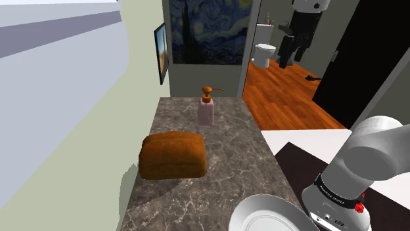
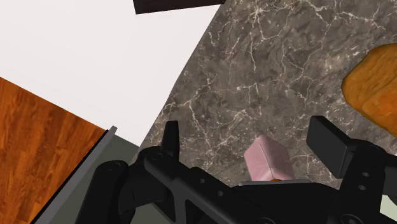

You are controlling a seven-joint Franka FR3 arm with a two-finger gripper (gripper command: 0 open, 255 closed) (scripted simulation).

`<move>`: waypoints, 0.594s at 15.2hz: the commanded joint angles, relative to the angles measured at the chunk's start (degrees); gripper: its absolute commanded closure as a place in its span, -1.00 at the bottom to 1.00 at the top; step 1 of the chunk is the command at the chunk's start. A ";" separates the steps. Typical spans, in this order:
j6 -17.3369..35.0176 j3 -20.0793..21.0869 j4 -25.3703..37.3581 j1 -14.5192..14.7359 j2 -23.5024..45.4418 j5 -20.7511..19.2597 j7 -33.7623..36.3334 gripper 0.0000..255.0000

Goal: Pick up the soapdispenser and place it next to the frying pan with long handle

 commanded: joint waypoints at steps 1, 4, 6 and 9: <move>0.00 0.00 0.00 0.00 0.00 0.00 0.00 -1.00; 4.11 0.85 0.92 0.31 5.57 0.42 1.17 -1.00; 6.66 1.42 1.91 0.47 9.45 0.62 1.91 -1.00; 10.12 2.25 3.96 0.70 15.49 0.77 3.02 -1.00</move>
